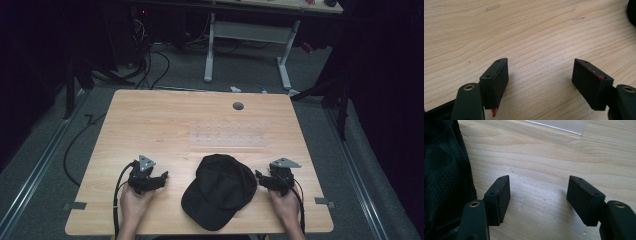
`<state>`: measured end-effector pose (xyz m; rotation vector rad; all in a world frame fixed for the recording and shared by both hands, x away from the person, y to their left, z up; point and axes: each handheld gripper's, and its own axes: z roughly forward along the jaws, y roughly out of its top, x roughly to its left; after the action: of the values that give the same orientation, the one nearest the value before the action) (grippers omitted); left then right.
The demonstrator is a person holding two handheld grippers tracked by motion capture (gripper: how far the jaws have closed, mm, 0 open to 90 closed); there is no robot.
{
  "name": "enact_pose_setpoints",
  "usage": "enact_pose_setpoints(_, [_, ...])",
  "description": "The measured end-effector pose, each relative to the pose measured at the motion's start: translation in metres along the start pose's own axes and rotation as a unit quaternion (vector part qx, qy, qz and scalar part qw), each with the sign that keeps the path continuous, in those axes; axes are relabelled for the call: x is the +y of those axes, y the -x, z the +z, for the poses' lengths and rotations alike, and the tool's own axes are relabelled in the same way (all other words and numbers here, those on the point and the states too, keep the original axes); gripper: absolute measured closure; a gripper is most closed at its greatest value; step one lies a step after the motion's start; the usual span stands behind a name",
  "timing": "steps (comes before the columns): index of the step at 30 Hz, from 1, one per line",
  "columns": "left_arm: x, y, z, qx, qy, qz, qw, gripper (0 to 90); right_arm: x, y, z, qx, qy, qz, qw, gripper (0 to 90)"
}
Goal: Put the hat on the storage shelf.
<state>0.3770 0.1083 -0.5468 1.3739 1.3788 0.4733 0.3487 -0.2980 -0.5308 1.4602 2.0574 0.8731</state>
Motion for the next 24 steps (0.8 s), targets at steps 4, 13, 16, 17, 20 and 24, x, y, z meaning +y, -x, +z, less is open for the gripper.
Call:
enact_pose_setpoints(4, [-0.0001,0.0003,0.0,0.001,0.001,-0.002,1.0,29.4,0.0002,0.0002,0.0002,0.0,0.0,-0.001,1.0,35.5])
enact_pose_setpoints(13, [-0.0001,0.0005,-0.0001,0.001,0.001,-0.002,1.0,29.2,0.0007,0.0005,0.0004,0.002,-0.001,-0.003,1.0,35.1])
enact_pose_setpoints(16, [-0.0001,0.0005,-0.0001,0.002,0.001,-0.003,1.0,29.2,0.0013,0.0009,0.0002,0.007,-0.005,-0.008,0.9999,34.0])
enact_pose_setpoints(17, [-0.0001,0.0005,-0.0001,0.002,0.001,-0.003,1.0,29.2,0.0026,0.0011,-0.0001,0.006,-0.011,-0.009,0.9999,34.4])
enact_pose_setpoints(20, [0.0,0.0004,-0.0001,0.001,0.001,-0.003,1.0,29.2,0.0037,0.0009,-0.0005,0.002,-0.015,-0.008,0.9999,38.8])
enact_pose_setpoints(24, [0.0002,0.0002,-0.0002,0.001,0.001,-0.004,1.0,29.2,0.0025,0.0048,-0.006,0.015,-0.005,0.01,0.9998,49.8])
